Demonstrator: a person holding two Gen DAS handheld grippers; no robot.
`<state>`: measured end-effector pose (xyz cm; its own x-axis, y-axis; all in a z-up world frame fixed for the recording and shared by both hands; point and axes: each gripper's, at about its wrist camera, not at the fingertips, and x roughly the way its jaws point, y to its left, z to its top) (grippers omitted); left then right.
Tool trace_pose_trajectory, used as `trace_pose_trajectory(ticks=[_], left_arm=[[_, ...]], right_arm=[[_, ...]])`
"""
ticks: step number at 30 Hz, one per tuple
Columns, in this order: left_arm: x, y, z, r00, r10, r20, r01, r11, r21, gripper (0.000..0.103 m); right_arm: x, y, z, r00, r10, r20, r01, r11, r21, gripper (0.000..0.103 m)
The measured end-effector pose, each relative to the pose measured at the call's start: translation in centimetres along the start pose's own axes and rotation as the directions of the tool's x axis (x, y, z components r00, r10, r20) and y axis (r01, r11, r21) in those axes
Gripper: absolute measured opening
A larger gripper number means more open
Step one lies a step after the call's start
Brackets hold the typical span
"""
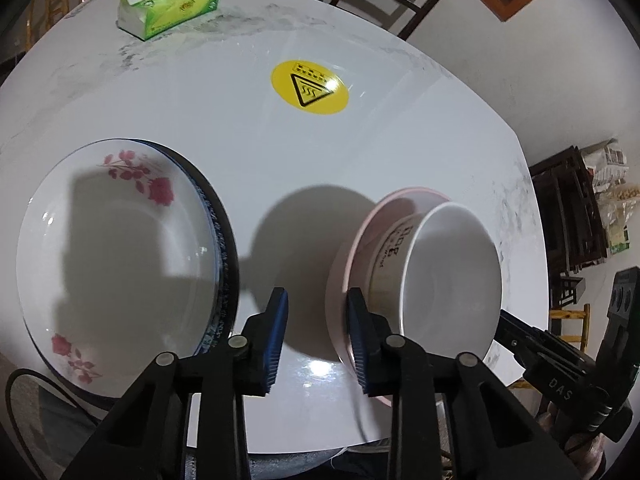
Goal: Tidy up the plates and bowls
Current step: 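Move both tools to the pink bowl rim and close on it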
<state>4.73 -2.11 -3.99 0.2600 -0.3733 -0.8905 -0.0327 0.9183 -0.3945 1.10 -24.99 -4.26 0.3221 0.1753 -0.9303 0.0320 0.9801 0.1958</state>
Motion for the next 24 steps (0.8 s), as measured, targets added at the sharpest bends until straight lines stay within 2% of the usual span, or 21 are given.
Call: trace_pose_trajectory(ticks=[8, 11, 19, 24], left_arm=[[1.0, -0.4, 0.0, 1.0, -0.004, -0.023, 0.005, 1.0, 0.012, 0.018], [1.0, -0.6, 0.0, 1.0, -0.014, -0.025, 0.014, 1.0, 0.019, 0.012], [2.0, -2.1, 0.3, 0.999, -0.035, -0.033, 0.037, 0.998, 0.048, 0.009], [2.5, -3.2, 0.6, 0.999, -0.026, -0.02, 0.028, 0.996, 0.079, 0.009]], right_arm=[[1.0, 0.2, 0.4, 1.0, -0.012, -0.022, 0.012, 1.0, -0.002, 0.028], [1.2, 0.0, 0.6, 1.0, -0.006, -0.026, 0.006, 1.0, 0.009, 0.028], [1.6, -1.6, 1.4, 0.999, -0.035, -0.018, 0.036, 0.997, 0.061, 0.028], [1.7, -2.2, 1.8, 0.998, -0.055, -0.003, 0.056, 0.996, 0.073, 0.028]])
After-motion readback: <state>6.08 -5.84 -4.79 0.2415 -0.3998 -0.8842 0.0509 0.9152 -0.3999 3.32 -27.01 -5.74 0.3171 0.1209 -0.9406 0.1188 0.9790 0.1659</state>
